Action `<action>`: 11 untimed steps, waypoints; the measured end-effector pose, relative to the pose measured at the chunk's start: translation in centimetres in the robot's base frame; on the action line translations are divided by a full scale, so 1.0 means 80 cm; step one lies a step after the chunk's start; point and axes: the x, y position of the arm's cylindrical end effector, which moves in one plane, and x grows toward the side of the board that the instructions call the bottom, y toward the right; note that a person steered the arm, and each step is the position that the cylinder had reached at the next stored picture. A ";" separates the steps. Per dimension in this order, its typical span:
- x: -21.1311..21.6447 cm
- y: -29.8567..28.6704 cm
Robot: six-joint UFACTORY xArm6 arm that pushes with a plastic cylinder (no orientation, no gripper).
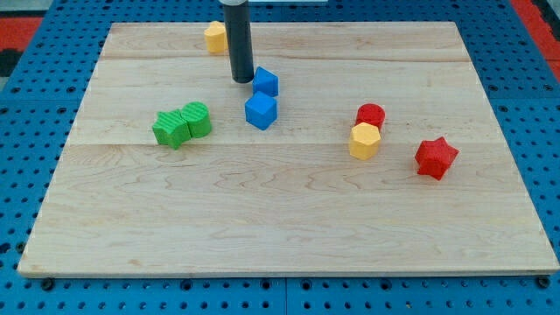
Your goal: Push the red blocks towards the bottom right
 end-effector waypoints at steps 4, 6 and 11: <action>0.017 -0.037; -0.056 -0.133; 0.000 0.092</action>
